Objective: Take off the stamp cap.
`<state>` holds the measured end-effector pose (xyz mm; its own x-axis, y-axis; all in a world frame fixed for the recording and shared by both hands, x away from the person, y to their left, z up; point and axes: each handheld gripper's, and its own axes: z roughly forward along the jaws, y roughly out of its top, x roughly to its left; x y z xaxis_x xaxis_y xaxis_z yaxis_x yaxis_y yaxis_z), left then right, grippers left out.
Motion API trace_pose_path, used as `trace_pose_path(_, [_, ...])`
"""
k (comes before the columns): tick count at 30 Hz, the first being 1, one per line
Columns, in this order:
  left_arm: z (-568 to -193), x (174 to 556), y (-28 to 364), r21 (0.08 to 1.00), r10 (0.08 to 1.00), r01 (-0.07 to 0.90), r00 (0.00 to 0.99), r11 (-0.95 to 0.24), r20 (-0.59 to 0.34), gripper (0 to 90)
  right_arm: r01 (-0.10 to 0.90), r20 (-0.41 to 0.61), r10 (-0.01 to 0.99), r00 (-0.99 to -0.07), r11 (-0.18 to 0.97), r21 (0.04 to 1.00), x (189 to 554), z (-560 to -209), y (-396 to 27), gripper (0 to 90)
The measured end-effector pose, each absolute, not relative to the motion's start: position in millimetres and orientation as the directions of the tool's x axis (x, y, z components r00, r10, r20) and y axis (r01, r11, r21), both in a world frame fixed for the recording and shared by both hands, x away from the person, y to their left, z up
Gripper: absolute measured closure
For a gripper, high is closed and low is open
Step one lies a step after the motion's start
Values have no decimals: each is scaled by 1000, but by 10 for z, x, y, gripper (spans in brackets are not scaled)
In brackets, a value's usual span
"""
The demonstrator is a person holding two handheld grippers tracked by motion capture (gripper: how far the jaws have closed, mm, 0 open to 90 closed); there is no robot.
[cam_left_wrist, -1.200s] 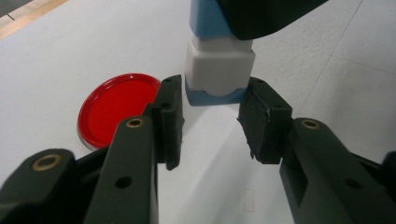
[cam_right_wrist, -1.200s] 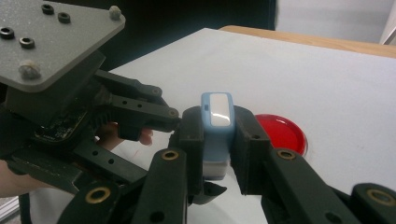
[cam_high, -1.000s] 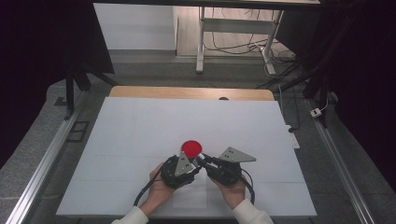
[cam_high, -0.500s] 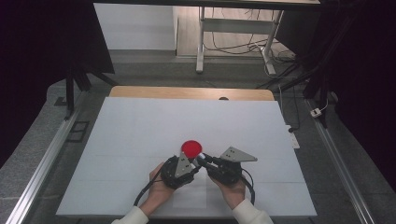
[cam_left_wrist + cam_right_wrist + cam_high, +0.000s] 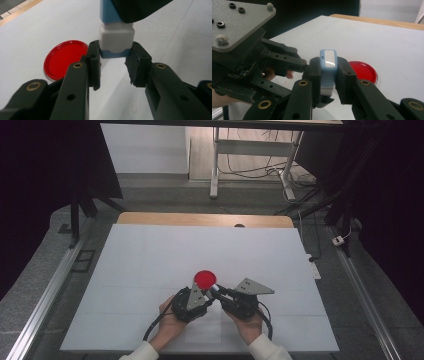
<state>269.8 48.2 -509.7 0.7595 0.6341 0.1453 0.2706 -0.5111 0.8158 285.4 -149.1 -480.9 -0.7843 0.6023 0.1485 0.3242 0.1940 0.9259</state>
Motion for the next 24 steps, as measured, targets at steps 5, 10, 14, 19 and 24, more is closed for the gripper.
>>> trace_pose_path(5, [-5103,2697,486,819,637,281,760,-500,129,653,324,147,602,-785,196,926,2851,-4811,-1489,750])
trace_pose_path(10, [-5106,2696,486,816,633,279,763,-506,132,653,321,142,602,-785,200,926,2848,-4810,-1486,749])
trace_pose_path(14, [-5111,2695,484,809,628,276,765,-518,141,655,325,142,602,-785,206,923,2842,-4815,-1480,749])
trace_pose_path(19, [-5113,2696,489,807,623,271,768,-524,147,655,322,136,603,-786,212,923,2840,-4821,-1474,749])
trace_pose_path(24, [-5111,2701,504,822,629,285,769,-493,111,655,320,139,604,-785,204,925,2835,-4808,-1479,748])
